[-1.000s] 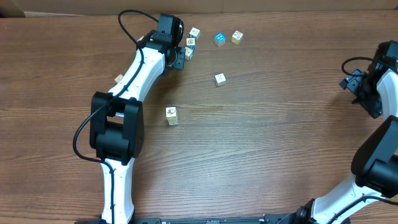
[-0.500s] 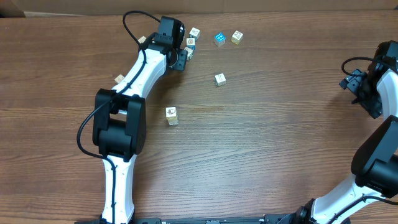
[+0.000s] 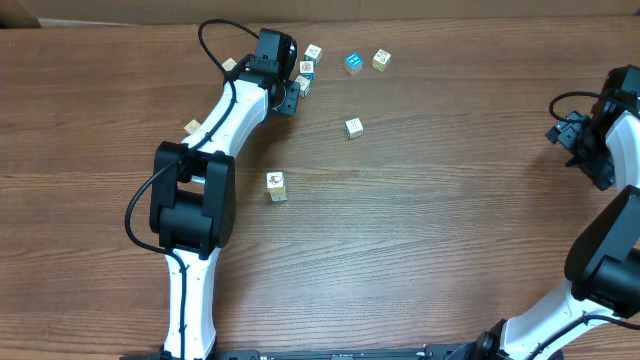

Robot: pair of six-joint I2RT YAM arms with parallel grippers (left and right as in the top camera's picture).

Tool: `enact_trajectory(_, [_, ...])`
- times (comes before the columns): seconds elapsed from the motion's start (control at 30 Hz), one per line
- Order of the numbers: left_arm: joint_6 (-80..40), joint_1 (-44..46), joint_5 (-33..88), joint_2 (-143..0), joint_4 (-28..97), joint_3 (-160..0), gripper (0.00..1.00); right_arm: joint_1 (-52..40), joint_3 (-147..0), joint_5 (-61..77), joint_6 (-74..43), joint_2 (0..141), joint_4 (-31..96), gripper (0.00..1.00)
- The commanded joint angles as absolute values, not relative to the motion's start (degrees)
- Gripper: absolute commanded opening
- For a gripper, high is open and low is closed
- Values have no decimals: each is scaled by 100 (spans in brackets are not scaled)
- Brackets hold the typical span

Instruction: Form a tower

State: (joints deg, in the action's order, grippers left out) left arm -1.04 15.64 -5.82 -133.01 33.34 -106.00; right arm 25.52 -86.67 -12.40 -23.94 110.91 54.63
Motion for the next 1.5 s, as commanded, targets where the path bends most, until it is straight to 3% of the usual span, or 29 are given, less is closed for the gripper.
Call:
enact_trajectory(0.0, [-21, 1529, -635, -13382, 3299, -10451, 46, 2574, -8774, -1278, -2375, 10940, 5435, 100])
enact_trajectory(0.4, [-25, 1529, -731, -13382, 3367, -10431, 28, 2574, -8774, -1278, -2373, 10940, 5433, 100])
enact_trajectory(0.7, [-200, 1527, -1516, -13131, 4154, -10471, 23, 2574, -8774, -1278, -2373, 10940, 5435, 100])
enact_trajectory(0.87, [-626, 1522, -1509, -12857, 4766, -10475, 26, 2574, -8774, -1278, -2373, 10940, 5435, 100])
enact_trajectory(1.0, [-843, 1448, -764, -12752, 5170, -10475, 34, 2574, -8774, -1278, -2373, 10940, 5435, 100])
enact_trajectory(1.23, [-1114, 1258, -587, -12763, 5249, -10473, 37, 2574, -8774, -1278, -2375, 10940, 5435, 100])
enact_trajectory(1.47, [-1177, 1243, -440, -12816, 5148, -10471, 47, 2574, -8774, -1278, -2373, 10940, 5435, 100])
